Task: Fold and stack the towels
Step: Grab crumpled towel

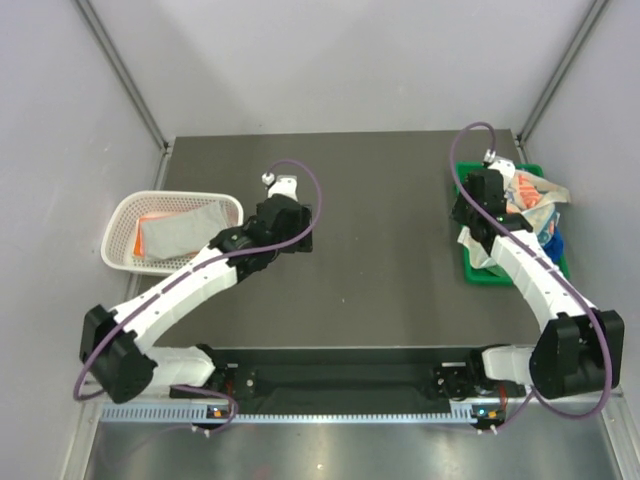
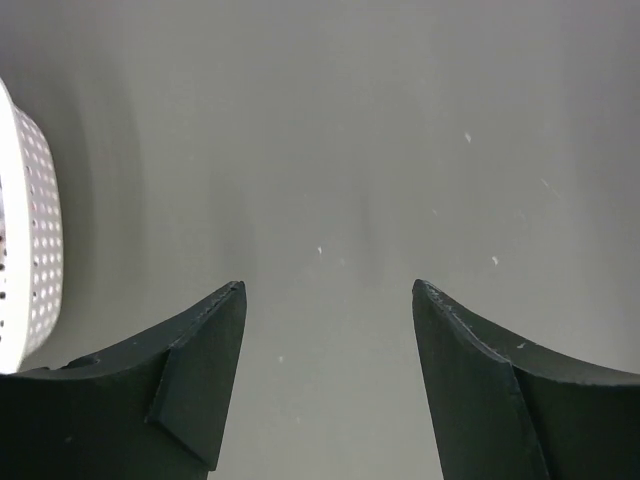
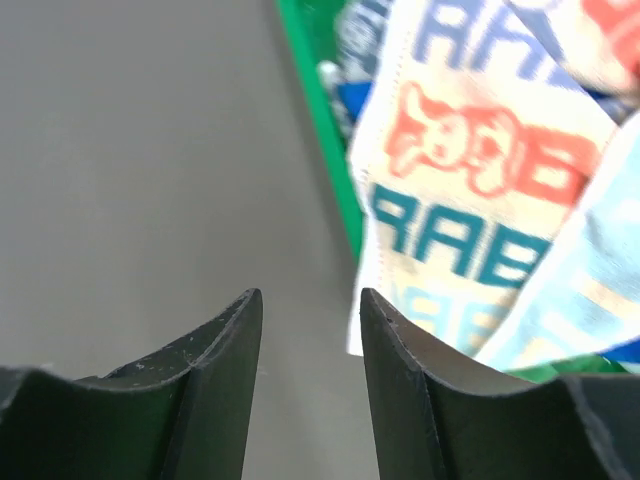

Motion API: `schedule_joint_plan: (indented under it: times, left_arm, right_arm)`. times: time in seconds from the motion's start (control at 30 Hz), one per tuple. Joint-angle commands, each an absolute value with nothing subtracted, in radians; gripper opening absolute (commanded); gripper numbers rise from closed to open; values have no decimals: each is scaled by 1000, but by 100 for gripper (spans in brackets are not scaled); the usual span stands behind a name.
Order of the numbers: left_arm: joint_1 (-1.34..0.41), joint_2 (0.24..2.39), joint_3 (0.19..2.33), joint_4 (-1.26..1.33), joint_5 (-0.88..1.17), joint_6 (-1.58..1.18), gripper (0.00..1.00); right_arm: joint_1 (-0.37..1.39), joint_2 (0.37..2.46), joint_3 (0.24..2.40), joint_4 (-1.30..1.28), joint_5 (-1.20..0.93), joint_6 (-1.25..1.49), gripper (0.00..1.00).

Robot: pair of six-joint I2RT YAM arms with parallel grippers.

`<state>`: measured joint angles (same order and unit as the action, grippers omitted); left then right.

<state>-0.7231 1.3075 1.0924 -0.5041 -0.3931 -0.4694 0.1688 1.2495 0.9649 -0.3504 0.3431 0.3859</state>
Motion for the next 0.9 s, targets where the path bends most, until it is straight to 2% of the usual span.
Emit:
schedule_joint_plan:
  times: [0.0,0.2,0.6,0.8,0.87]
  left_arm:
    - [-718,1206,1040,-500,-246,-474,72]
    - [-724,1124,971,-497,-144,-489,71]
    - [-724,1075,882,-483,-130,-465,70]
    - [-724,1058,877,-488,-152,-459,70]
    - [-724,1060,877,-486,-155,-459,70]
  right_arm:
    - [137,1295,993,-439,380,374,44]
    - [110,1350,977,-434,385,376,45]
    - [112,1477,962,-408,408,382,43]
    - [112,1465,934,-396,413,387,30]
    - [112,1454,933,-397,413,388,23]
